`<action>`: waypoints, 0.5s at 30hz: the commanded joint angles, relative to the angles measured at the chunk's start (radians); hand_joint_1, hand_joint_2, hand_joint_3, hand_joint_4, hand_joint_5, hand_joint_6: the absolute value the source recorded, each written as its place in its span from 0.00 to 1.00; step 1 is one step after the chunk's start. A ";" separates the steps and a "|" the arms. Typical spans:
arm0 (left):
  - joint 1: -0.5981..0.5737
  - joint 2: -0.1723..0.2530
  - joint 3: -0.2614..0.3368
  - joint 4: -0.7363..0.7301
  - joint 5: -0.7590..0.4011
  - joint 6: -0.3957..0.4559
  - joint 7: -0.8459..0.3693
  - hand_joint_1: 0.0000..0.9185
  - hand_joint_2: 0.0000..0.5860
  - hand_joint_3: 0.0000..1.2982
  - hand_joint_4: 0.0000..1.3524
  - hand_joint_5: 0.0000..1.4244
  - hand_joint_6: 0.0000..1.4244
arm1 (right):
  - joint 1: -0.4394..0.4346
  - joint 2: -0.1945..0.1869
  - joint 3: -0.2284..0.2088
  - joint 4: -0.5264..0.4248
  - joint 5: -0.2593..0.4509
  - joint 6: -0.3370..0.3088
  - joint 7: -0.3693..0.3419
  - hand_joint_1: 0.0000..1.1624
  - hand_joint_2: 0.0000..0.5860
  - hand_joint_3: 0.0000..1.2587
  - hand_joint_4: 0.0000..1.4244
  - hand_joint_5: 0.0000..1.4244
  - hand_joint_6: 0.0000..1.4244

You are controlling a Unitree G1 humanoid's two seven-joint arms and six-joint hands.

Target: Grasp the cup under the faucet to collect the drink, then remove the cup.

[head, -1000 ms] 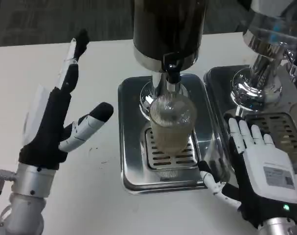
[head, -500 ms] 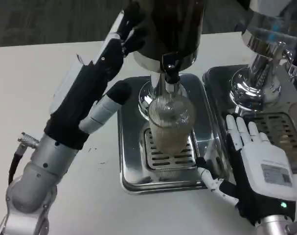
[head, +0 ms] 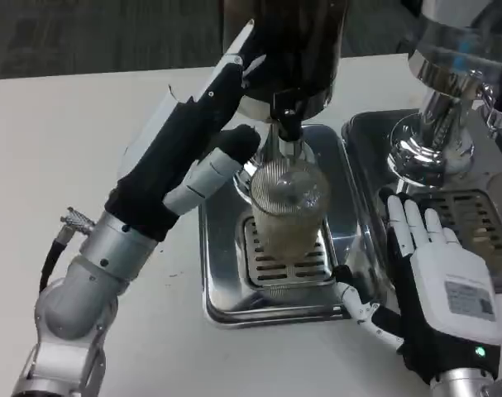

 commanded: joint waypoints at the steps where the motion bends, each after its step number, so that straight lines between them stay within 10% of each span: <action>1: -0.017 -0.004 0.005 0.020 0.015 -0.012 -0.024 0.00 0.24 0.08 0.00 0.14 0.12 | 0.005 0.003 -0.005 -0.004 -0.004 0.006 -0.017 0.26 0.64 0.00 0.00 0.00 0.04; 15: 0.044 0.015 -0.006 -0.053 0.033 -0.054 -0.063 0.00 0.24 0.19 0.10 0.24 0.21 | 0.001 0.004 -0.006 0.004 0.003 0.002 -0.017 0.26 0.64 0.00 0.00 0.00 0.04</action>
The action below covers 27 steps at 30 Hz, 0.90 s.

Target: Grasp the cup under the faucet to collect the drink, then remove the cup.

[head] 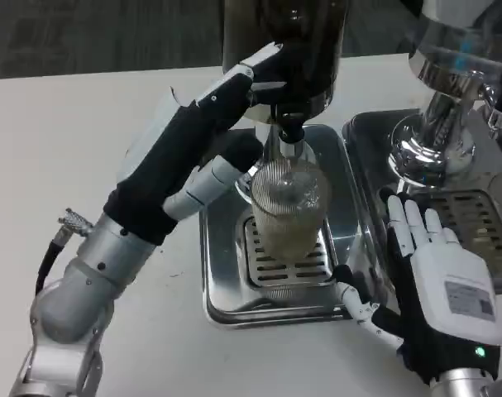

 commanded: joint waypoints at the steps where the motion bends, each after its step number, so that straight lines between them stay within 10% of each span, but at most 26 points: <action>1: 0.028 0.010 -0.014 -0.033 0.033 -0.029 -0.022 0.00 0.24 0.20 0.10 0.25 0.22 | 0.001 0.003 -0.006 0.005 0.003 0.001 -0.018 0.26 0.64 0.00 0.00 0.00 0.04; 27: 0.058 0.077 -0.052 -0.034 0.275 -0.116 0.103 0.00 0.24 0.24 0.13 0.27 0.25 | -0.022 0.003 -0.019 0.028 0.058 -0.026 -0.015 0.28 0.63 0.00 0.00 0.00 0.05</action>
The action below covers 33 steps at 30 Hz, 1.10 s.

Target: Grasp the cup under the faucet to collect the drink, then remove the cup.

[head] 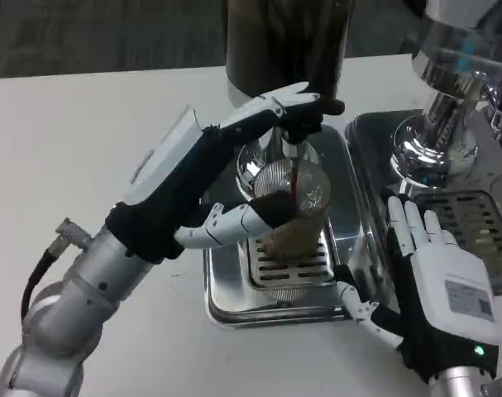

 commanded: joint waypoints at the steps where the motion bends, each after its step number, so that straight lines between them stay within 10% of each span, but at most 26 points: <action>1: 0.031 0.018 -0.033 0.000 0.047 -0.005 -0.013 0.00 0.24 0.24 0.13 0.27 0.25 | -0.014 -0.003 -0.016 0.016 0.029 -0.023 -0.015 0.28 0.63 0.00 0.00 0.00 0.05; 17: 0.031 0.032 -0.048 0.009 0.038 -0.002 0.012 0.00 0.26 0.25 0.14 0.28 0.25 | -0.123 0.003 -0.140 0.255 0.472 -0.494 0.003 0.51 0.45 0.00 0.00 0.02 0.15; 33: 0.030 0.037 -0.041 0.014 0.009 0.010 0.007 0.00 0.28 0.27 0.15 0.28 0.26 | -0.274 0.048 -0.185 0.515 0.656 -0.660 0.144 0.65 0.30 0.00 0.00 0.00 0.13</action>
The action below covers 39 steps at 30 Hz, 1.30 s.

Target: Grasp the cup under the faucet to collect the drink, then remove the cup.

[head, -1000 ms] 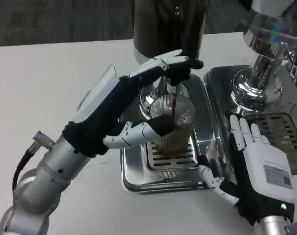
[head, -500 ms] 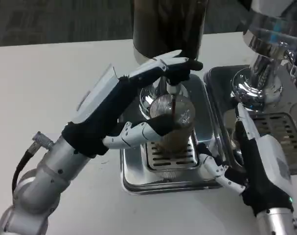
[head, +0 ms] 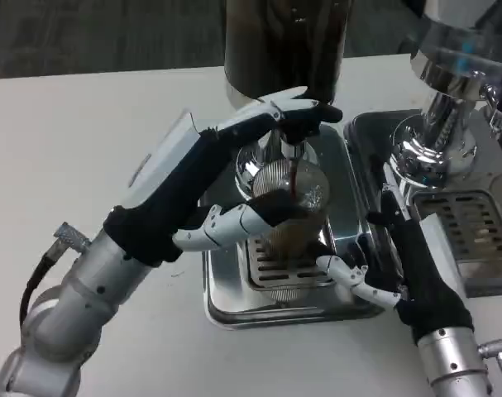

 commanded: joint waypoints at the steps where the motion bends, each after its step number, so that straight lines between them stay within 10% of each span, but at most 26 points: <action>1: 0.023 0.015 -0.017 0.017 0.016 0.012 -0.029 0.00 0.28 0.27 0.15 0.28 0.26 | -0.042 0.015 -0.016 0.059 0.033 -0.037 0.030 0.65 0.30 0.00 0.00 0.00 0.13; 39: 0.048 0.016 0.008 -0.026 0.012 0.042 -0.010 0.00 0.32 0.25 0.10 0.25 0.22 | -0.165 0.090 -0.020 0.257 0.080 -0.104 0.141 0.62 0.29 0.00 0.00 0.00 0.12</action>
